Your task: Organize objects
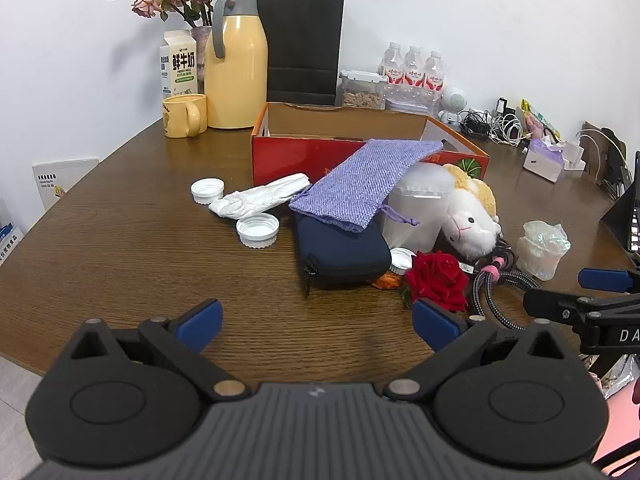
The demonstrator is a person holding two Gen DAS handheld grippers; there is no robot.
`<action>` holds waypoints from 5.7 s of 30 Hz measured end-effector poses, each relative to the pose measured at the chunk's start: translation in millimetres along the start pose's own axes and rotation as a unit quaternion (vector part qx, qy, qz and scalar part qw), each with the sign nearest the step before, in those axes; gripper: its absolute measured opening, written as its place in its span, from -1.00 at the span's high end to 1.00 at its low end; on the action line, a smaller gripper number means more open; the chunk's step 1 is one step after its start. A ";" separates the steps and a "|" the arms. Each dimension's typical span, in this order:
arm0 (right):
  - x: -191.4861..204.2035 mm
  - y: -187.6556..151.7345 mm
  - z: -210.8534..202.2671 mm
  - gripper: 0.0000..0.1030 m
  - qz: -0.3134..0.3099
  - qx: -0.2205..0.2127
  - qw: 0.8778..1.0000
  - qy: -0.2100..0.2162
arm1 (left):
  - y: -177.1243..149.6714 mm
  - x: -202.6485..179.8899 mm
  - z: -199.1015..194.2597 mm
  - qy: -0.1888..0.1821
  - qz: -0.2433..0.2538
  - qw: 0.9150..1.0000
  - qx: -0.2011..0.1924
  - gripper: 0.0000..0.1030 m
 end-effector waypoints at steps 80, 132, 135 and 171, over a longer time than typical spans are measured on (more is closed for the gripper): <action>1.1 -0.1 -1.6 -1.00 -0.002 -0.001 1.000 -0.002 | 0.1 0.8 -3.9 -0.002 -0.002 1.000 -0.006 -1.00; -2.2 -10.3 61.6 -0.68 -0.057 0.023 0.998 0.009 | -2.0 6.9 31.6 -0.008 -0.024 0.999 0.019 -1.00; -2.1 -9.9 57.4 -0.66 -0.059 0.016 0.998 0.020 | 3.4 -6.1 29.1 -0.023 -0.012 1.000 0.011 -1.00; -32.3 35.0 15.8 -0.64 -0.086 -0.077 0.991 0.067 | 14.0 -109.6 78.7 -0.066 0.091 0.993 0.019 0.26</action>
Point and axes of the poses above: each gripper's, at about its wrist camera, not at the fingertips, and z roughly the way its jaws point, x to its left, y to its top, the point moved 8 cm from there along z, roughly the way its jaws point, and after that the axes turned 3 degrees about z, right-handed, at the moved point
